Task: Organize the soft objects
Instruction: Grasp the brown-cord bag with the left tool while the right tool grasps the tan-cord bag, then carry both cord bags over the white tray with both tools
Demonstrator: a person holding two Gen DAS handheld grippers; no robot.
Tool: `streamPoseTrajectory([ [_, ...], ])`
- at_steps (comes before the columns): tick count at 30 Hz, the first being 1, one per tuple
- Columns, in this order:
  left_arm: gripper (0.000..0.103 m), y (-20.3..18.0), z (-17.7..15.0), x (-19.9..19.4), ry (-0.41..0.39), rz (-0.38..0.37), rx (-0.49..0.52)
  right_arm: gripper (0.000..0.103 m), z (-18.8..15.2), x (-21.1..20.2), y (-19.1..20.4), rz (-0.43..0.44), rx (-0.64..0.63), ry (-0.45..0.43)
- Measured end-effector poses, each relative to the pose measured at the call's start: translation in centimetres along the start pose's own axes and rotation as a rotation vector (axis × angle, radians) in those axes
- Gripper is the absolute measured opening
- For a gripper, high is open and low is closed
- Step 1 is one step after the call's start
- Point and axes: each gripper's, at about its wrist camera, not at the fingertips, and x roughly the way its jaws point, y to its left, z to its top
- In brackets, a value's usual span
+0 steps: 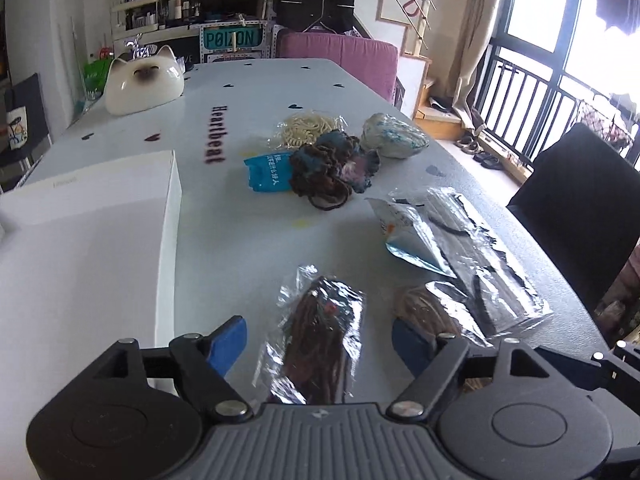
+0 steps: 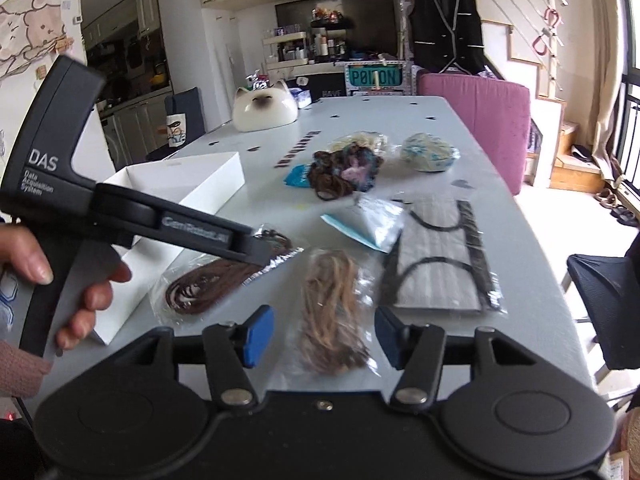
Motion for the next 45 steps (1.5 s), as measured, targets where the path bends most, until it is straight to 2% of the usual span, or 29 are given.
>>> streamPoseTrajectory([
  [6, 0.087, 0.1, 0.8, 1.7, 0.075, 0.004, 0.128, 0.065, 0.6, 2.6, 1.1, -0.044, -0.029, 0.044],
  [9, 0.087, 0.0, 0.6, 2.6, 0.124, -0.006, 0.161, 0.065, 0.6, 3.5, 1.1, -0.078, -0.031, 0.077],
  [11, 0.086, -0.3, 0.4, 2.8, 0.13, -0.006, 0.183, 0.06, 0.4, 3.8, 0.9, -0.08, -0.023, 0.097],
  [13, 0.081, -0.7, 0.2, 2.9, 0.127, 0.01, 0.201, 0.055, 0.0, 3.7, 0.7, -0.078, -0.016, 0.103],
  [16, 0.067, -0.7, -0.1, 2.5, 0.099, 0.04, 0.211, 0.045, -0.1, 3.3, 0.6, -0.065, -0.009, 0.093],
  [17, 0.052, -0.7, -0.2, 2.3, 0.095, 0.04, 0.216, 0.041, -0.2, 3.2, 0.7, -0.063, -0.007, 0.09],
  [20, 0.044, 0.1, -0.4, 1.6, 0.102, -0.015, 0.157, 0.031, -0.4, 2.9, 0.9, -0.06, -0.011, 0.081],
  [25, 0.038, 0.9, -0.9, 0.4, 0.073, -0.033, 0.089, 0.022, -0.3, 2.2, 1.1, -0.052, 0.019, 0.058],
  [36, 0.038, 2.7, 0.0, -4.9, -0.086, -0.05, 0.004, 0.021, 0.8, -0.5, 2.1, -0.069, 0.059, -0.042],
  [40, 0.039, 4.9, -0.1, -7.2, -0.134, -0.04, -0.027, 0.021, 2.0, -1.4, 3.1, -0.042, 0.089, -0.089],
  [45, 0.039, 9.1, -0.6, -9.6, -0.167, 0.012, -0.061, 0.021, 3.4, -1.0, 6.0, 0.004, 0.091, -0.113],
])
